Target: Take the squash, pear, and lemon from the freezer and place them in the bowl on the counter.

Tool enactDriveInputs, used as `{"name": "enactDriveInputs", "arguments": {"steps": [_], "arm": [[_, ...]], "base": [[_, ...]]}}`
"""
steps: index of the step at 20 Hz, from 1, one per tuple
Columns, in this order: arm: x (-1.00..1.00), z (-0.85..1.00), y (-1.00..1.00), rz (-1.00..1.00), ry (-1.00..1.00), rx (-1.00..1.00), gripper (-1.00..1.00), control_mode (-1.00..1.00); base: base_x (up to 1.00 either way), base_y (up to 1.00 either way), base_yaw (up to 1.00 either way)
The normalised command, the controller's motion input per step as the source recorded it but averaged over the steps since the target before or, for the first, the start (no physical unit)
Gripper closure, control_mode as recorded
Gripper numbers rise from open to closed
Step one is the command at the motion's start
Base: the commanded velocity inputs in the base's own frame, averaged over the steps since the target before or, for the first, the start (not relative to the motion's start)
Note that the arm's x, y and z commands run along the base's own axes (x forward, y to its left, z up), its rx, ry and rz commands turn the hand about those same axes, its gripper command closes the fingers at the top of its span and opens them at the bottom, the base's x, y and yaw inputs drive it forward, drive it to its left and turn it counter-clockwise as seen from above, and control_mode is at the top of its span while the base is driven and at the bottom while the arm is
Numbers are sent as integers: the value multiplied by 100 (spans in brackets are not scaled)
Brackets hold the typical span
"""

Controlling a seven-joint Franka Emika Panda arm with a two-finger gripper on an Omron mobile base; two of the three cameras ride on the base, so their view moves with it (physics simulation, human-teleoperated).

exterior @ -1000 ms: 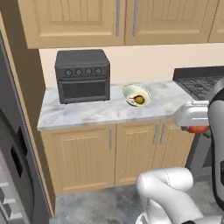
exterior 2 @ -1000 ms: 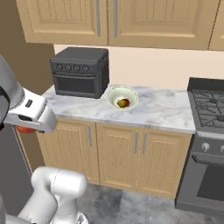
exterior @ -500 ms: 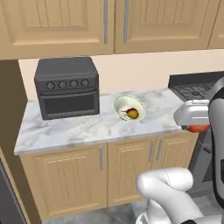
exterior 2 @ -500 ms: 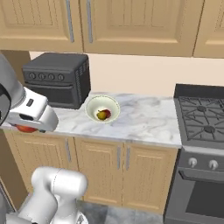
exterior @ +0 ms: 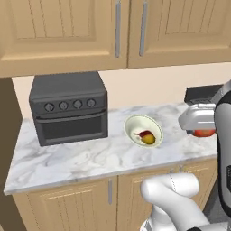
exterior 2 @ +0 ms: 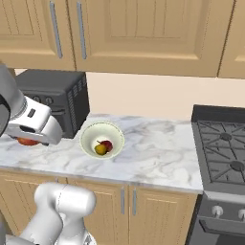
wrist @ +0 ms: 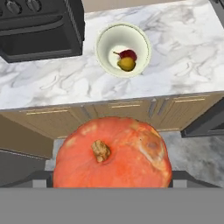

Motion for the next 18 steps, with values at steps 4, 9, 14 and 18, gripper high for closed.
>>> {"name": "enactDriveInputs", "arguments": {"steps": [4,9,14,18], "arm": [[0,0,0,0,0,0,100,100],[0,0,0,0,0,0,100,100],[0,0,0,0,0,0,100,100],[0,0,0,0,0,0,100,100]], "base": [[68,0,0],[42,0,0],[28,0,0],[46,-3,0]]}}
